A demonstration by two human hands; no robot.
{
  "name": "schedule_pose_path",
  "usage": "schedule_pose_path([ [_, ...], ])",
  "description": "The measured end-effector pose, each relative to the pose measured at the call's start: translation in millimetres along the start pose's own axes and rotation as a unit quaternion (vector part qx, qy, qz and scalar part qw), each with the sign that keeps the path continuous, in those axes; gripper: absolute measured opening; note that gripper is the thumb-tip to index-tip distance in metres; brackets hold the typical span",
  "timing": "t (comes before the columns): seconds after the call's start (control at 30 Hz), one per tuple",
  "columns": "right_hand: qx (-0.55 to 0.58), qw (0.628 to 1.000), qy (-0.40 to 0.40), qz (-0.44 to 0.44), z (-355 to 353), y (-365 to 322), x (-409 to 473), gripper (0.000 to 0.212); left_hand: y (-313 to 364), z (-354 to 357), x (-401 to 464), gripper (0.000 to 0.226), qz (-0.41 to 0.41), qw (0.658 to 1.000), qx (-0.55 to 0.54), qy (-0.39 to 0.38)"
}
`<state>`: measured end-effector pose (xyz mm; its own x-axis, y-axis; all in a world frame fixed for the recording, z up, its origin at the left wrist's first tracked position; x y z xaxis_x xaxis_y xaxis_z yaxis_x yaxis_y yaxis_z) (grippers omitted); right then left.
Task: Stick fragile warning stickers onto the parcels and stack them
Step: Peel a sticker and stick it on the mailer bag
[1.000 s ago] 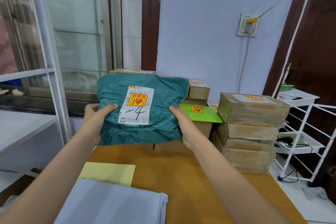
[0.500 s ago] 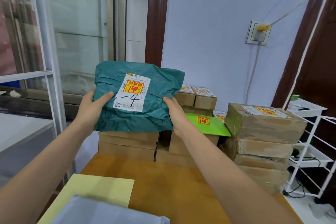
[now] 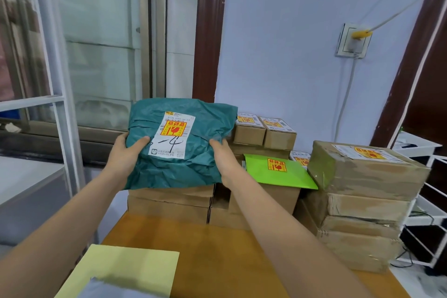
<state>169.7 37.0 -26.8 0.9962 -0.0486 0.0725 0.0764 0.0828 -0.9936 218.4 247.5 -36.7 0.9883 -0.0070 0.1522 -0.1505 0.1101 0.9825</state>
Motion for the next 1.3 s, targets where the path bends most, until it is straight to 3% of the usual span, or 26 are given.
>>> schedule_pose_path([
  [0.33,0.004,1.000,0.018,0.019,0,-2,14,0.045,11,0,13,0.059,0.040,0.999,0.020,0.006],
  [0.53,-0.090,0.995,0.041,0.033,3,2,19,0.049,3,-6,25,0.057,0.028,0.999,0.039,-0.005],
  [0.63,-0.081,0.994,0.040,0.061,0,1,19,0.044,2,-8,29,0.057,0.020,0.999,0.048,-0.003],
  [0.77,-0.079,0.990,0.023,0.111,-7,-7,19,0.034,8,-11,36,0.063,0.007,0.989,0.147,-0.008],
  [0.83,-0.125,0.985,0.048,0.105,-8,-9,18,0.043,12,-12,36,0.065,0.026,0.978,0.205,0.001],
  [0.9,-0.284,0.950,0.116,0.053,-10,-15,16,0.056,17,-9,31,0.064,0.068,0.967,0.243,0.013],
  [0.97,-0.452,0.873,0.179,-0.040,-7,-27,6,0.059,22,-6,21,0.064,0.129,0.943,0.304,0.037],
  [1.07,-0.550,0.791,0.218,-0.157,-1,-44,-4,0.066,33,4,-2,0.076,0.233,0.858,0.455,0.046],
  [1.17,-0.587,0.771,0.113,-0.220,9,-51,6,0.064,30,17,-12,0.107,0.249,0.781,0.571,-0.042],
  [1.3,-0.599,0.788,-0.033,-0.139,12,-38,28,0.060,21,15,-1,0.133,0.195,0.715,0.664,-0.098],
])
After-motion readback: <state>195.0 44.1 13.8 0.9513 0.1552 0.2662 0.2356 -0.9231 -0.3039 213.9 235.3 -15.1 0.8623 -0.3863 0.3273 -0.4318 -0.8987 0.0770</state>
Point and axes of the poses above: each hand's wrist, its own x-axis towards the middle knuckle, its own z-axis out of the palm, y = z × x, the point moved 4 cm from there along x, towards the middle knuckle, and after that the axes turned 8 degrees about -y, right-handed, at the moved point
